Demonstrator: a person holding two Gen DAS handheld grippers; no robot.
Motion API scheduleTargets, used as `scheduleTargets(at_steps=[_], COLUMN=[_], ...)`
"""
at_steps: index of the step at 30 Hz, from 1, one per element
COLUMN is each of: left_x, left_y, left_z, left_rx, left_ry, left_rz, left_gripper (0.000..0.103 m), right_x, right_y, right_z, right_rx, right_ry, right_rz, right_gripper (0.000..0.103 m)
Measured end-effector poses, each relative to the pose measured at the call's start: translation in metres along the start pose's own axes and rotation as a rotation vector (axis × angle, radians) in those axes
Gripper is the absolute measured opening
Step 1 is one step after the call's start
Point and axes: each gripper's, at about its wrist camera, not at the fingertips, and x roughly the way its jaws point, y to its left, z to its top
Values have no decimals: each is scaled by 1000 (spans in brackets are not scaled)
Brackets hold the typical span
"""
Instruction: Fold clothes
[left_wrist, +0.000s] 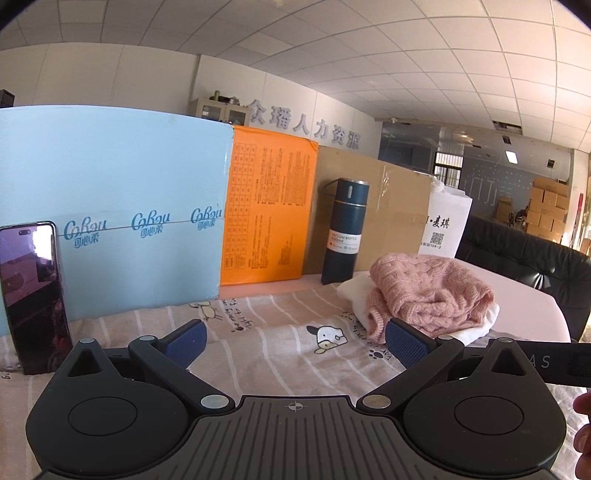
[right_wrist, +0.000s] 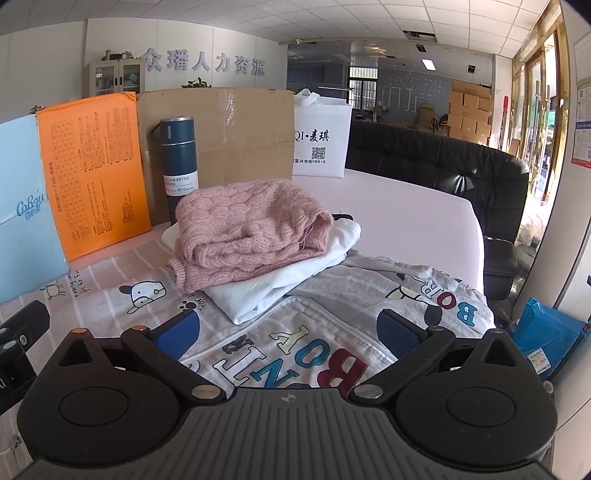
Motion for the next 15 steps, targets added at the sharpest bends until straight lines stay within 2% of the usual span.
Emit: scheduleTargets(at_steps=[15], left_x=[1], left_y=[0], left_z=[-1], left_rx=[1], left_ry=[3], left_rz=[3], left_gripper=[103], right_x=[0], right_y=[-2], right_z=[-1], right_rx=[5], right_ry=[2], right_rz=[-1], right_gripper=[103])
